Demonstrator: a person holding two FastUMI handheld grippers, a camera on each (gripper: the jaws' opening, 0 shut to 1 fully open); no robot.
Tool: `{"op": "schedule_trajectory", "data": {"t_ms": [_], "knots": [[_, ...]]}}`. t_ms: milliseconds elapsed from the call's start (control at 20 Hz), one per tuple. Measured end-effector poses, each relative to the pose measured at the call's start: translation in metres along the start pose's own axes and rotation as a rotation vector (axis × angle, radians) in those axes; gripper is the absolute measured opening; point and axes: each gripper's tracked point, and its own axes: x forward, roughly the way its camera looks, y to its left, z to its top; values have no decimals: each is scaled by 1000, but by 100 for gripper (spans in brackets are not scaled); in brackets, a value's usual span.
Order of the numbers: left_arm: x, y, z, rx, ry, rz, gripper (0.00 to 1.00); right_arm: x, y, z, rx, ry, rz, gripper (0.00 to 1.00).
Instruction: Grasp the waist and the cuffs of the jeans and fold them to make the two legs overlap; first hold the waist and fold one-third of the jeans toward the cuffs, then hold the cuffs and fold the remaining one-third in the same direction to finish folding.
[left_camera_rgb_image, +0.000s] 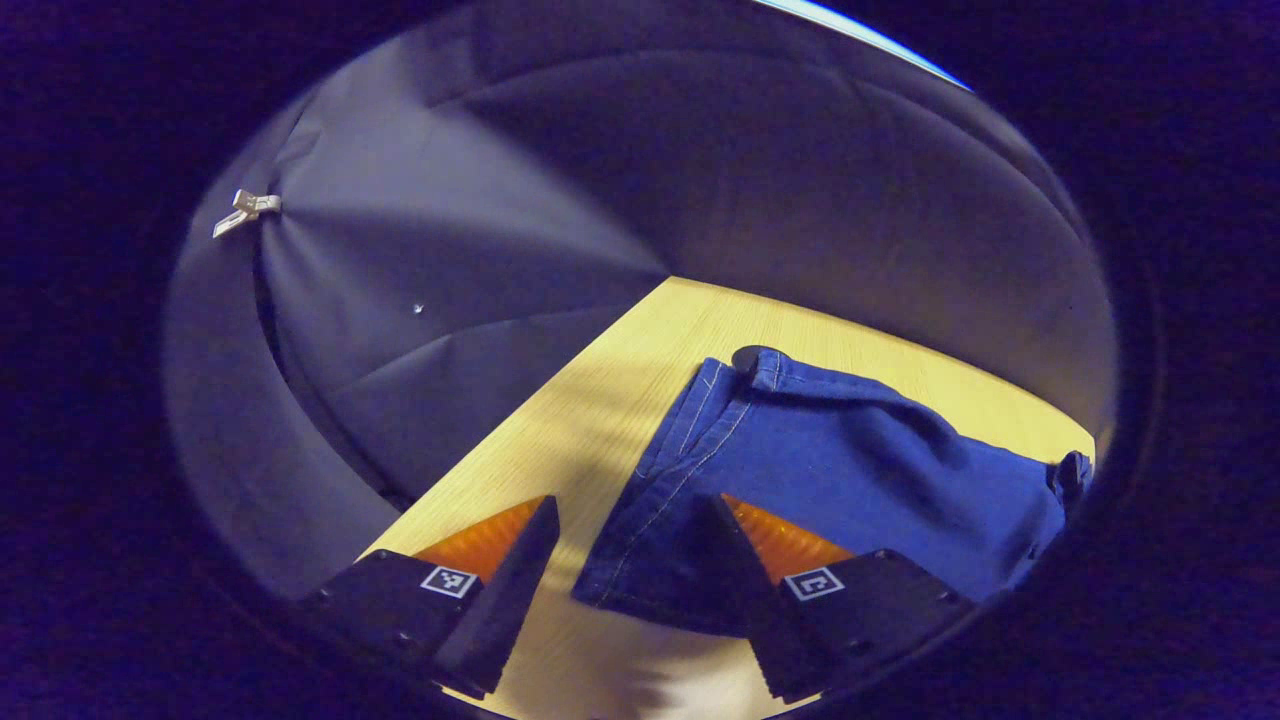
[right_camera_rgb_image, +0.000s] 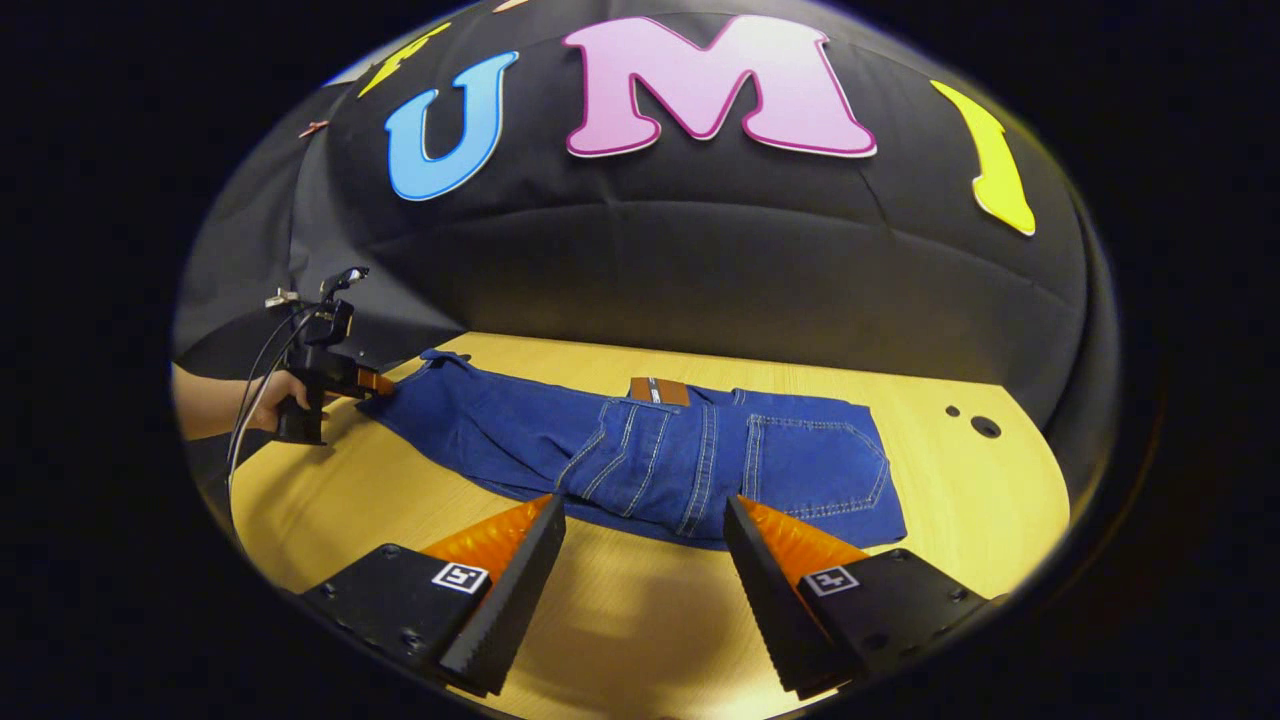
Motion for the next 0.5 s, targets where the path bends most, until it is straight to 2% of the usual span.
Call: {"op": "schedule_trajectory", "data": {"t_ms": [100,150,250,350,450,500], "knots": [[-1,-12,-5,-16,13,-54,89,-2,-2,-7,31,14,-3,98],[1,-14,-8,-2,26,-60,73,-3,-3,-11,43,23,-5,98],[1,-17,-9,35,40,-86,72,-6,-3,-21,65,48,-4,98],[-4,-33,-6,-27,28,-145,46,-8,-6,-29,68,66,-9,99],[-4,-34,-6,-53,16,-144,21,-9,-9,-33,59,77,-18,99],[-4,-36,-6,-62,9,-146,19,-11,-10,-34,56,78,-19,99]]}}
